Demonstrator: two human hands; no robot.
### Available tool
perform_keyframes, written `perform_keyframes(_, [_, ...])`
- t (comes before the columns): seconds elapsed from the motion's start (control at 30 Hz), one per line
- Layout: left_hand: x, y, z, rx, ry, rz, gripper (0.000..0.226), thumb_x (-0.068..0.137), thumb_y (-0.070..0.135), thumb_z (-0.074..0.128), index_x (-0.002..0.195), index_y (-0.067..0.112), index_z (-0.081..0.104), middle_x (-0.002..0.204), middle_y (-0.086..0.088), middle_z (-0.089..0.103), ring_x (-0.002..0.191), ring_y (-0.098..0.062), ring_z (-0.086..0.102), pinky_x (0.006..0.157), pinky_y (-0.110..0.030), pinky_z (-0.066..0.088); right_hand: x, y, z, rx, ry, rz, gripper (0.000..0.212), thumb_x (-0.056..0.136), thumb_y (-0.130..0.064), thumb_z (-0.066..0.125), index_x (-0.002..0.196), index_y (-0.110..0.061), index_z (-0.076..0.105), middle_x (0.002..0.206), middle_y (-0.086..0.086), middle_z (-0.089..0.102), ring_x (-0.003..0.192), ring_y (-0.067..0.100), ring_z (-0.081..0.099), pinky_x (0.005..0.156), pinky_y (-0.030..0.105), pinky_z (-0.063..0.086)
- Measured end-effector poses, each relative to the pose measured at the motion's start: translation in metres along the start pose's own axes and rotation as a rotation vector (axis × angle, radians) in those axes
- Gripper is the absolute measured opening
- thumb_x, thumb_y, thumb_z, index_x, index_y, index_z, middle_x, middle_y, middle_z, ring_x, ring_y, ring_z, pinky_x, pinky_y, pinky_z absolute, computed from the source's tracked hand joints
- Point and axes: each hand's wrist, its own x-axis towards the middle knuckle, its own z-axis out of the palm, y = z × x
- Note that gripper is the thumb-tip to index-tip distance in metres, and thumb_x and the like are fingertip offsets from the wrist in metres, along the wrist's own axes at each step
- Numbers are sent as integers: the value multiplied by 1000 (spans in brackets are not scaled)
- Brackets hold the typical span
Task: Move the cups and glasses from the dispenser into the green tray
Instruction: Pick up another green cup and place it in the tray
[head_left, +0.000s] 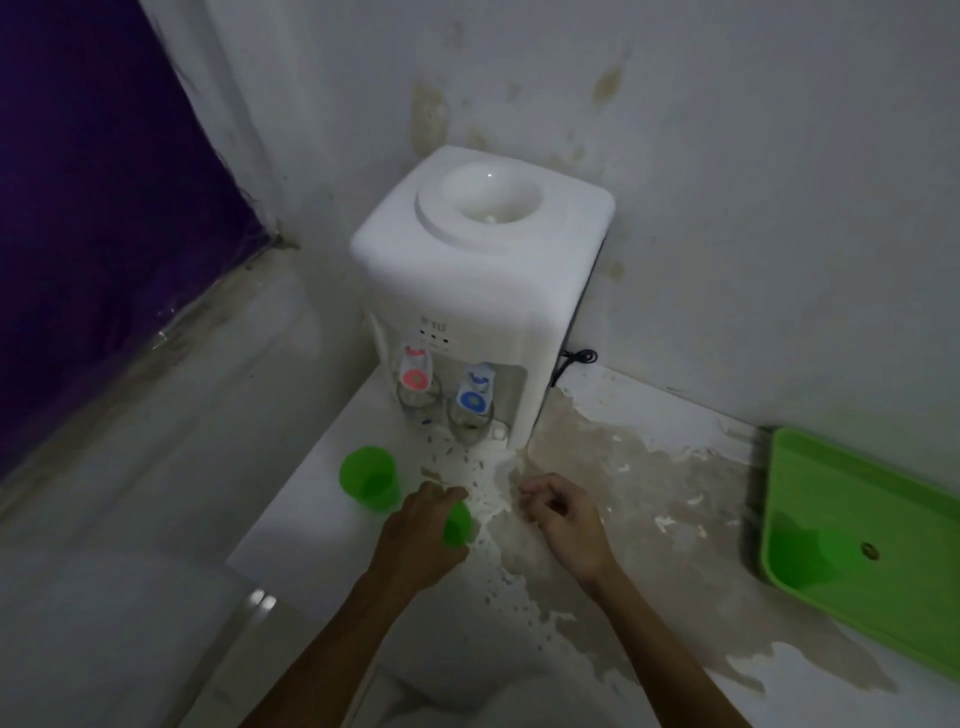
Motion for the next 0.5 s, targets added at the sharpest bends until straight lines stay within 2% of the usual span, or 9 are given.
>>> perform_keyframes(0.17, [11,3,-7,11,-3,53,62,79,37,72,137,31,51,138,0,47,122,-25,54,90,-38,52,0,2,-8,28,43,3,20,88,5,62,86,-13,71,60,2,61,64,16,61,67,19,53])
perform_keyframes(0.23, [17,11,-11,-3,-9,84,63,78,36,73,136,33,50,135,1,48,121,-24,54,89,-39,52,-3,6,-17,37,60,20,19,88,6,61,87,-10,71,63,7,61,66,19,60,68,25,53])
perform_keyframes(0.3, [21,26,-15,-59,1,116,64,77,37,75,136,36,50,135,5,48,120,-22,54,89,-37,51,-7,10,-27,53,91,66,16,89,4,61,88,-8,71,67,9,61,68,21,60,67,26,50])
perform_keyframes(0.4, [24,61,-19,-167,73,216,65,74,42,79,132,40,51,133,12,48,116,-17,56,88,-37,52,-17,18,-44,108,141,201,11,93,-7,60,92,-12,70,82,11,67,73,20,61,64,26,48])
perform_keyframes(0.5, [24,103,-17,-245,135,345,67,71,43,82,130,42,50,131,14,50,114,-12,57,90,-36,53,-29,21,-63,246,150,384,11,96,-24,57,97,-17,65,96,8,70,66,12,68,56,23,52])
